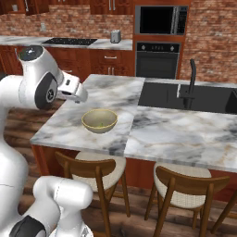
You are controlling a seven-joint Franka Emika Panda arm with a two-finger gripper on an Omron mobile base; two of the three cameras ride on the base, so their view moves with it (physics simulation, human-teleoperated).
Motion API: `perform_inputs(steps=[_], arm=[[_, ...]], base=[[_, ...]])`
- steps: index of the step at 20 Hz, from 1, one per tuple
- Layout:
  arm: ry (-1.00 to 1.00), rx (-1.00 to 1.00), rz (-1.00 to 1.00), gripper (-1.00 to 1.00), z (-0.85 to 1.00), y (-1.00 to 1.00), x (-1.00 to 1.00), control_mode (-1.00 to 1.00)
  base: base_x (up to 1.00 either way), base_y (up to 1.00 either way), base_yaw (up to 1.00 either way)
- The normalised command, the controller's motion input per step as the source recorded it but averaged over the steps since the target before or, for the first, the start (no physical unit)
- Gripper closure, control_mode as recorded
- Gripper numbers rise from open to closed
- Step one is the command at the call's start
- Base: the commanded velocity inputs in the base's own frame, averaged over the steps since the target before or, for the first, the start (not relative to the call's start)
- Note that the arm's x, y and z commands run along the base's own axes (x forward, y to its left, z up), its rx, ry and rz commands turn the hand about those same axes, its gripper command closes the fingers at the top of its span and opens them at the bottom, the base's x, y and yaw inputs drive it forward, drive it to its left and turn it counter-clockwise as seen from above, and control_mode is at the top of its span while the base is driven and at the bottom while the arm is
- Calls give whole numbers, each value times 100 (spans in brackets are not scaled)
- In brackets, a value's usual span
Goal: There is a bowl on the dining counter. Grab a lemon wedge from the fridge and place it in the bowl. Then get the liquor bottle and glass cup from the cabinet and place them next to the bowl.
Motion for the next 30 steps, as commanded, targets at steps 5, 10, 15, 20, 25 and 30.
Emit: perform_inputs(steps=[5,10,15,20,25,30], arm=[[7,-6,0,-100,-13,0,-77,-100],[0,-3,0,-100,-39,0,-68,-100],[0,0,0,-100,-26,0,-38,-100],[0,0,0,-100,-2,0,-20,-100],[0,0,0,-100,0,0,-10,100],[0,0,0,-100,0,0,0,100]], base=[[0,0,0],[0,0,0],[0,0,0],[0,0,0],[-67,17,1],[-93,94,13]])
